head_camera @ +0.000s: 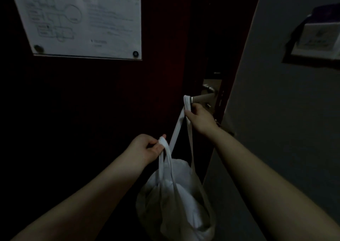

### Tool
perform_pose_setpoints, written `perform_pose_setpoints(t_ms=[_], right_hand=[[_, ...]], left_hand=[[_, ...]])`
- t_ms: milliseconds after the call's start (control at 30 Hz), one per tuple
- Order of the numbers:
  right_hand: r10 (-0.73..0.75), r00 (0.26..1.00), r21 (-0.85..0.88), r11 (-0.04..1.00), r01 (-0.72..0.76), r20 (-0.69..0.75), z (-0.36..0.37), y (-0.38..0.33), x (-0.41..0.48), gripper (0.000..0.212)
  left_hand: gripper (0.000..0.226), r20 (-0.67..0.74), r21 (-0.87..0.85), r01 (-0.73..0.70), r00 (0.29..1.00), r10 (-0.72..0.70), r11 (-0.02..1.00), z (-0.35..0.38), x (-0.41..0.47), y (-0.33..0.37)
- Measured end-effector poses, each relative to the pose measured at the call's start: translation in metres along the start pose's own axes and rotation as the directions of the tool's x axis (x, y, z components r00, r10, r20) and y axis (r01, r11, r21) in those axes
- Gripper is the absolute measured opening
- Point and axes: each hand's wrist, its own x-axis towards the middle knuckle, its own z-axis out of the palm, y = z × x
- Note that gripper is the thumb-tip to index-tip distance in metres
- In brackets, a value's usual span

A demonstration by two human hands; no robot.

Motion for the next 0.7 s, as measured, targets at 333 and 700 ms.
perform_pose_setpoints(t_ms=[333, 700], right_hand=[[-0.160, 0.956, 0.346, 0.907, 0.240, -0.245, -0.017, -0.055, 0.020, 0.029], [-0.220, 0.970, 0.547, 0.827, 0.129, 0.105, -0.052, -0.073, -0.008, 0.012]], left_hand=[[0.033, 0.175, -0.874, 0.176, 0.984, -0.046, 0.453, 0.012, 0.014, 0.101], [0.060, 0.026, -0.781, -0.063, 0.991, 0.133, 0.621, 0.029, -0.037, 0.114]])
